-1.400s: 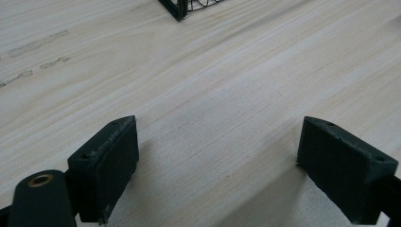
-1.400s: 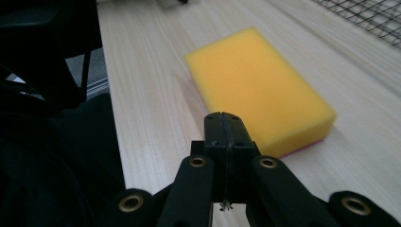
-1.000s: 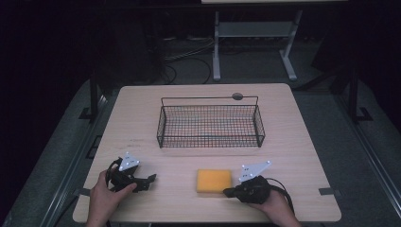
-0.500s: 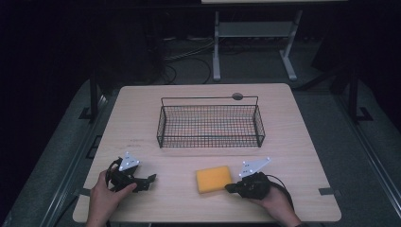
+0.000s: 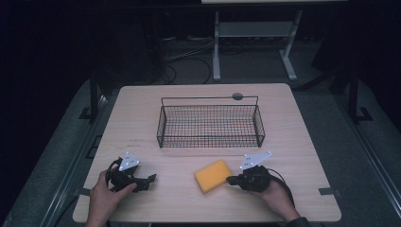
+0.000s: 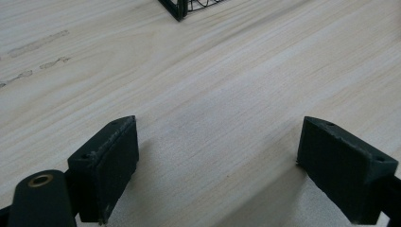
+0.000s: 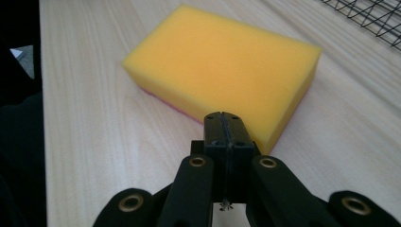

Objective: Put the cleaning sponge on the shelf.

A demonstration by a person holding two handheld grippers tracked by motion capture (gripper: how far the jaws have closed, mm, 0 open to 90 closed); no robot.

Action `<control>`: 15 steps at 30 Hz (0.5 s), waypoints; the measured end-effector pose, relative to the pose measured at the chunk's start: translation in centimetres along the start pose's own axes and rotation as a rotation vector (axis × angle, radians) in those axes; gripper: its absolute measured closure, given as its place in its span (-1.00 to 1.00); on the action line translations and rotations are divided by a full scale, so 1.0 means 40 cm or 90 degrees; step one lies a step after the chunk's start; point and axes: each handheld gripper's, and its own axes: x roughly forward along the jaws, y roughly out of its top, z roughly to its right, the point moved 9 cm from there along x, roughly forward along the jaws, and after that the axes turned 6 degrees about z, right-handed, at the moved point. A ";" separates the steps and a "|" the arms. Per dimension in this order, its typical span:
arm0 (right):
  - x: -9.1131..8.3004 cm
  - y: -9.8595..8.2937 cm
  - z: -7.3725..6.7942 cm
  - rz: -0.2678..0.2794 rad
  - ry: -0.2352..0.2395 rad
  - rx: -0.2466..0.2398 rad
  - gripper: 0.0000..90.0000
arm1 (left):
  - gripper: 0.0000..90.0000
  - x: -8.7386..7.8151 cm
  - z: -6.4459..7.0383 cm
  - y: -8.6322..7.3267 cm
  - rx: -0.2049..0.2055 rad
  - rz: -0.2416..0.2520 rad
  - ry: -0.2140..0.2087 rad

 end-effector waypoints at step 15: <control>0.020 0.023 0.062 0.002 -0.028 0.009 0.98 | -0.72 0.000 0.000 0.000 -0.001 -0.001 0.000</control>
